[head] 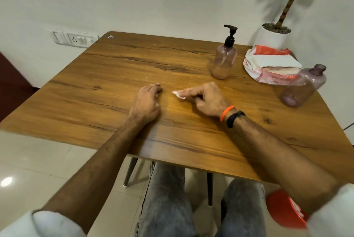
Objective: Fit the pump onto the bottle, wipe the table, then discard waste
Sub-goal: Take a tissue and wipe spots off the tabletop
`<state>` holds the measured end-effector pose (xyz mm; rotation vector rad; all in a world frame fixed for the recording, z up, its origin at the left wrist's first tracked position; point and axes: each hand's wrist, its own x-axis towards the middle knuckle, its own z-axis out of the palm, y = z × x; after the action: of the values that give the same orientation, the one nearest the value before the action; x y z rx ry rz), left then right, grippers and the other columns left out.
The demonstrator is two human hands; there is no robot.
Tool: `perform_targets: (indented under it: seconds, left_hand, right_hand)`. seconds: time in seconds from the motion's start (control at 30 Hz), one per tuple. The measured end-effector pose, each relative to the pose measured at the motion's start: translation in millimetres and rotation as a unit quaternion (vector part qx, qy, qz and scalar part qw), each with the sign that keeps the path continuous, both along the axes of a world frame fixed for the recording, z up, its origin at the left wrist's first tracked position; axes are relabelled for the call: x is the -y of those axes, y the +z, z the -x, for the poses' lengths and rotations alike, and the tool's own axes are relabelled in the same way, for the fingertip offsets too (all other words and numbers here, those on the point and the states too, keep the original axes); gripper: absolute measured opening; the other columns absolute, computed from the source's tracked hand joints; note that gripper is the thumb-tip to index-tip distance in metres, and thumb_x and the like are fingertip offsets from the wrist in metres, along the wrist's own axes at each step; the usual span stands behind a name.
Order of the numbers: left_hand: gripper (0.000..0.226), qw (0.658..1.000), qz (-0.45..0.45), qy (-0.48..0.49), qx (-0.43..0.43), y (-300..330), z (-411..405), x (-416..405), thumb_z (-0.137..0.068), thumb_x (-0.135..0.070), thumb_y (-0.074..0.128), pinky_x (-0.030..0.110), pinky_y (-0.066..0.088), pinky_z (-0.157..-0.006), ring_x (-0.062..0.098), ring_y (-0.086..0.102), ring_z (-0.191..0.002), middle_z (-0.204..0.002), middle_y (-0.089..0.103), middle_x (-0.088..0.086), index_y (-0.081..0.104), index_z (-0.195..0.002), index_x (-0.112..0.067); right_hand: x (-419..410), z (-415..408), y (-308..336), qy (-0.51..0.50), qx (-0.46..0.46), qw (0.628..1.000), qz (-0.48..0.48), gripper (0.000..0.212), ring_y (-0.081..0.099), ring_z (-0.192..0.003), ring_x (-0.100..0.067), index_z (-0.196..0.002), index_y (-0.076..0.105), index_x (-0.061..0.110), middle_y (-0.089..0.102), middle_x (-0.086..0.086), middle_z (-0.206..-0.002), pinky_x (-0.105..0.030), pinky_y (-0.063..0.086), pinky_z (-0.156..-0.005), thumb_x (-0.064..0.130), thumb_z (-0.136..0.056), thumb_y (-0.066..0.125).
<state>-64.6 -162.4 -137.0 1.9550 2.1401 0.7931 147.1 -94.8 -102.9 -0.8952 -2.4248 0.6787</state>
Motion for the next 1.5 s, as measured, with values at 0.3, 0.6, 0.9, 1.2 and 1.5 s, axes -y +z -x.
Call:
perform_targets:
  seconds: [0.3, 0.6, 0.9, 1.2, 1.5]
  left_hand:
    - [0.04, 1.0, -0.011, -0.004, -0.003, -5.3, -2.2, 22.2, -0.093, -0.005, 0.045, 0.034, 0.028, -0.115, 0.027, 0.044, -0.133, -0.142, 0.052, 0.01, 0.057, -0.131, -0.004]
    - [0.04, 1.0, -0.011, 0.0, 0.005, -2.0, -4.2, 24.5, -0.096, -0.009, 0.043, 0.036, 0.028, -0.116, 0.023, 0.04, -0.136, -0.145, 0.05, 0.006, 0.054, -0.135, -0.008]
    - [0.04, 1.0, -0.009, -0.005, 0.008, -1.5, -3.3, 25.3, -0.095, -0.009, 0.045, 0.037, 0.029, -0.116, 0.022, 0.04, -0.135, -0.145, 0.05, 0.006, 0.054, -0.134, -0.008]
    - [0.042, 1.0, -0.016, -0.004, -0.003, -6.1, -1.1, 22.6, -0.093, -0.007, 0.046, 0.036, 0.029, -0.114, 0.025, 0.042, -0.133, -0.144, 0.051, 0.008, 0.054, -0.134, -0.007]
    - [0.042, 1.0, 0.0, -0.02, 0.009, -2.5, 0.0, 26.4, -0.095, -0.009, 0.045, 0.037, 0.028, -0.115, 0.024, 0.039, -0.136, -0.147, 0.047, 0.008, 0.051, -0.137, -0.008]
  right_hand:
    - [23.2, 12.2, -12.9, 0.086, 0.102, 0.99, -0.039, 0.055, 0.055, -0.126, -0.012, -0.117, 0.07, 0.016, 0.063, 0.001, -0.129, -0.028, 0.037, -0.113, -0.016, -0.075, 0.054]
    - [64.7, -26.1, 4.1, 0.169, 0.04, 0.985, 0.015, 0.056, 0.057, -0.119, 0.002, -0.115, 0.071, 0.019, 0.068, 0.007, -0.121, -0.016, 0.042, -0.104, -0.011, -0.074, 0.05]
    - [43.1, 17.6, -6.6, 0.047, 0.121, 0.991, -0.031, 0.056, 0.051, -0.13, -0.012, -0.121, 0.068, 0.016, 0.061, 0.002, -0.133, -0.026, 0.032, -0.115, -0.016, -0.079, 0.051]
    - [85.2, -41.1, -1.5, 0.214, 0.075, 0.974, 0.024, 0.052, 0.06, -0.118, -0.004, -0.111, 0.073, 0.015, 0.07, 0.002, -0.118, -0.022, 0.046, -0.103, -0.014, -0.073, 0.052]
    - [17.7, -24.3, -9.8, -0.127, 0.097, 0.987, -0.008, 0.051, 0.054, -0.127, -0.015, -0.117, 0.07, 0.016, 0.063, 0.002, -0.131, -0.028, 0.035, -0.114, -0.013, -0.081, 0.05]
